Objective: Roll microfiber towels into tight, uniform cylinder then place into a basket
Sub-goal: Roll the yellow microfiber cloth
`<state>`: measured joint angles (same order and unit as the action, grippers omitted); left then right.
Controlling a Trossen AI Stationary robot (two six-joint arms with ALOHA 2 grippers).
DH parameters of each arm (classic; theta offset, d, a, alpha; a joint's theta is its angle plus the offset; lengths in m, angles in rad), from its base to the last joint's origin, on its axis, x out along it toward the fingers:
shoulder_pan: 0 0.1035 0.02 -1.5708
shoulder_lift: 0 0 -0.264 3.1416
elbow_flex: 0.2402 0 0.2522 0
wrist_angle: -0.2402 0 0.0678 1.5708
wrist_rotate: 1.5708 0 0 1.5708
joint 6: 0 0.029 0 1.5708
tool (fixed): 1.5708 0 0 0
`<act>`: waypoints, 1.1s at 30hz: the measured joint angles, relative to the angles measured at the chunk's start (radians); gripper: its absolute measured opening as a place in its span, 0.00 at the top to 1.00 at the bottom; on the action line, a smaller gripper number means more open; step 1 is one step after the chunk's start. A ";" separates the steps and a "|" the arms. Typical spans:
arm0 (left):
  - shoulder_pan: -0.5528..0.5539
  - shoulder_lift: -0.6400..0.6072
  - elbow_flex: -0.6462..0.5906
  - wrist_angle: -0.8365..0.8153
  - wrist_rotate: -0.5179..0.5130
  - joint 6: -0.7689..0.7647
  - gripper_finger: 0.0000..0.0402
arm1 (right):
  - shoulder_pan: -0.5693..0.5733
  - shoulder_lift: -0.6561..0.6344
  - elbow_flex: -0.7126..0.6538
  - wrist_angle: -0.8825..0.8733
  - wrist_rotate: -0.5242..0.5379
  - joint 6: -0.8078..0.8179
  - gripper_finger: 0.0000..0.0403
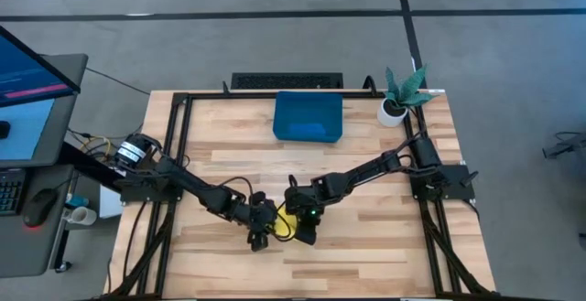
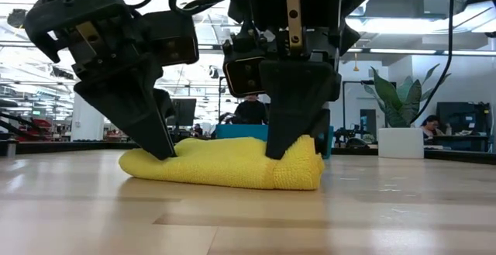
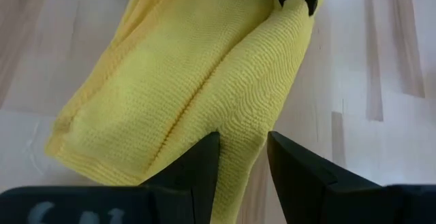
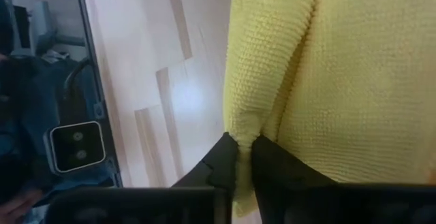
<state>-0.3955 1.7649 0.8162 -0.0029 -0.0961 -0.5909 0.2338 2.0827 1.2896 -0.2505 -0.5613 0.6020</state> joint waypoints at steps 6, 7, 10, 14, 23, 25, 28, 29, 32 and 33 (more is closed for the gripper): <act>0.001 0.002 -0.001 0.003 0.003 -0.021 0.69 | 0.001 -0.002 0.000 -0.007 0.043 0.000 0.79; 0.002 0.002 -0.001 0.003 0.003 -0.026 0.69 | 0.001 -0.002 0.000 -0.007 0.046 0.000 0.76; 0.002 0.002 -0.002 0.004 0.000 -0.042 0.69 | -0.005 -0.003 0.000 -0.022 0.043 0.012 0.71; 0.004 0.003 -0.002 0.006 -0.009 -0.061 0.69 | -0.018 -0.027 0.000 -0.092 0.050 -0.031 0.68; 0.005 0.004 -0.005 0.023 -0.035 -0.126 0.69 | 0.015 -0.197 -0.005 -0.371 0.323 -0.264 0.69; 0.004 0.004 -0.004 0.024 -0.047 -0.150 0.69 | 0.051 -0.246 -0.020 -0.400 0.427 -0.324 0.70; 0.005 0.004 -0.004 0.024 -0.053 -0.173 0.69 | 0.124 -0.319 -0.075 -0.332 0.548 -0.350 0.69; 0.005 0.004 -0.004 0.024 -0.054 -0.174 0.69 | 0.149 -0.338 -0.101 -0.283 0.587 -0.351 0.70; 0.005 0.004 -0.005 0.028 -0.055 -0.174 0.69 | 0.223 -0.372 -0.183 -0.087 0.699 -0.368 0.70; 0.005 0.004 -0.005 0.030 -0.057 -0.174 0.69 | 0.243 -0.372 -0.205 -0.013 0.727 -0.378 0.69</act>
<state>-0.3904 1.7691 0.8116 0.0266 -0.1530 -0.7650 0.4768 1.7103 1.0847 -0.2633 0.1653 0.2245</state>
